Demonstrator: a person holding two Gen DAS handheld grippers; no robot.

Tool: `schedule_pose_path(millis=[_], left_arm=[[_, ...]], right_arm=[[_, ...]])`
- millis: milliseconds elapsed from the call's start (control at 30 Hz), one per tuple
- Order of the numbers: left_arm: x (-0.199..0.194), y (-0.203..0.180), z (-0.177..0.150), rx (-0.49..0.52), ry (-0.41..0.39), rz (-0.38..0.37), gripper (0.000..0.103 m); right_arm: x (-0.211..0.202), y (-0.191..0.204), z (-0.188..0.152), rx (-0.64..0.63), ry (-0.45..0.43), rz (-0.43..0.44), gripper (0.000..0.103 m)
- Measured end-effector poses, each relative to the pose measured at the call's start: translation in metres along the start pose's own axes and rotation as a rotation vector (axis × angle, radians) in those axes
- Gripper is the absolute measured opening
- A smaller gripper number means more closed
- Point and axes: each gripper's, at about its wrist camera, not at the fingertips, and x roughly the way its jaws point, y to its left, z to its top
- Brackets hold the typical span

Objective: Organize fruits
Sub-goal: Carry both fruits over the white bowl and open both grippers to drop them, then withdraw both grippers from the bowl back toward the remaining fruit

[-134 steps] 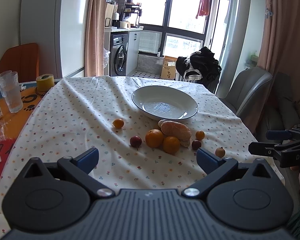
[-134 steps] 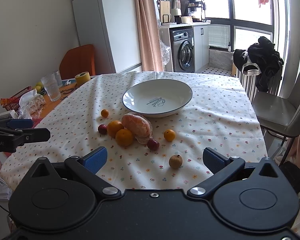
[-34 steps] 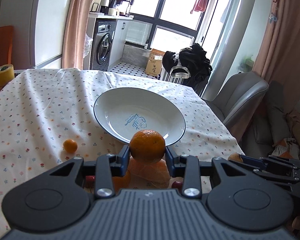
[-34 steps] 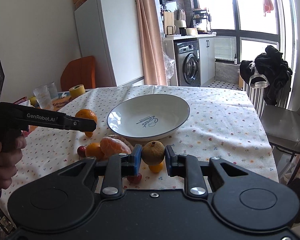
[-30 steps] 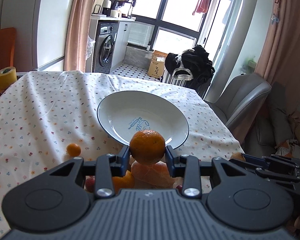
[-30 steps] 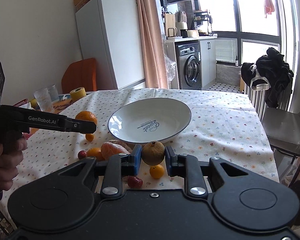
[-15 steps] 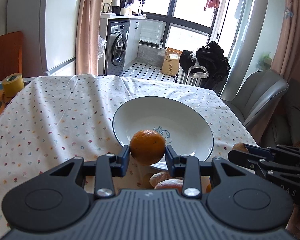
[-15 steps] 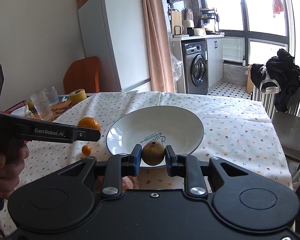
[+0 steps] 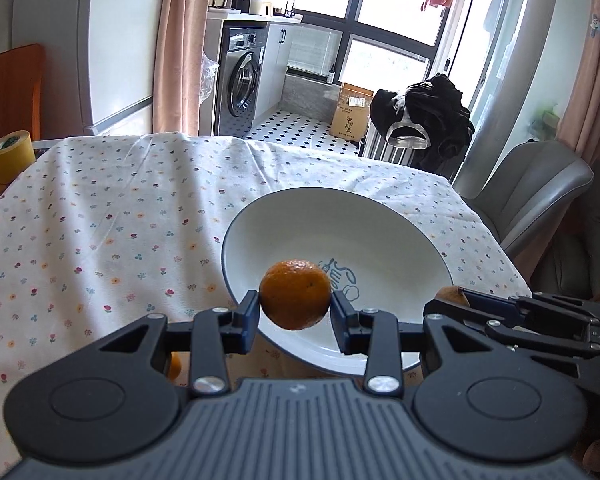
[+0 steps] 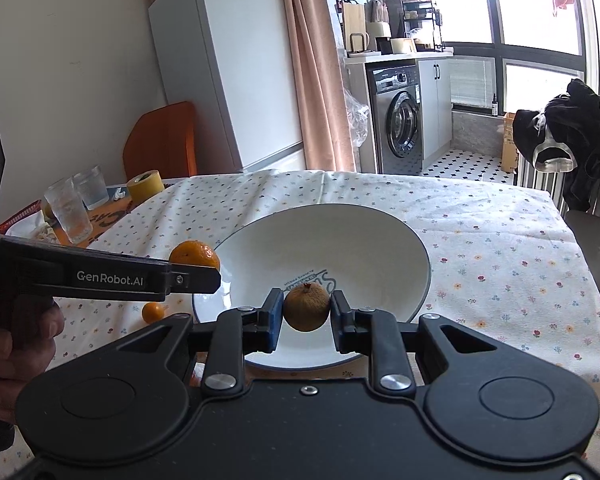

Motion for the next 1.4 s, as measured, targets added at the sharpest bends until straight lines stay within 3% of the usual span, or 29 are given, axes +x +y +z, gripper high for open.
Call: schedule_pose_path(millis=[333,567,600,667,700,867,1000,1400], left_arm=[[0.010,0.007,0.000,-0.034,0.032,0.030,0.042],[-0.012,0.002,-0.006,-0.016,0.005,0.069,0.058],[-0.016,0.001,-0.008,-0.011,-0.002,0.077,0.061],[-0.024,0.000,-0.011,-0.004,-0.022,0.106,0.079],[-0.028,0.000,-0.014,-0.003,-0.039,0.119,0.081],[-0.042,0.006,-0.024,-0.020,-0.057,0.129,0.087],[-0.053,0.012,-0.029,-0.060,-0.058,0.143,0.091],[-0.094,0.008,-0.051,-0.039,-0.141,0.159,0.098]], right_arm=[[0.015,-0.007,-0.003,0.026,0.023,0.003,0.024],[0.005,-0.015,0.002,0.047,-0.009,0.011,0.030],[0.002,-0.016,0.000,0.057,-0.018,0.015,0.035],[-0.004,-0.019,-0.005,0.086,-0.028,0.017,0.049],[-0.008,-0.019,-0.007,0.086,-0.038,0.016,0.055],[-0.020,-0.016,-0.012,0.079,-0.054,-0.005,0.064],[-0.032,-0.009,-0.012,0.069,-0.078,-0.011,0.088],[-0.055,-0.004,-0.021,0.079,-0.061,0.011,0.103]])
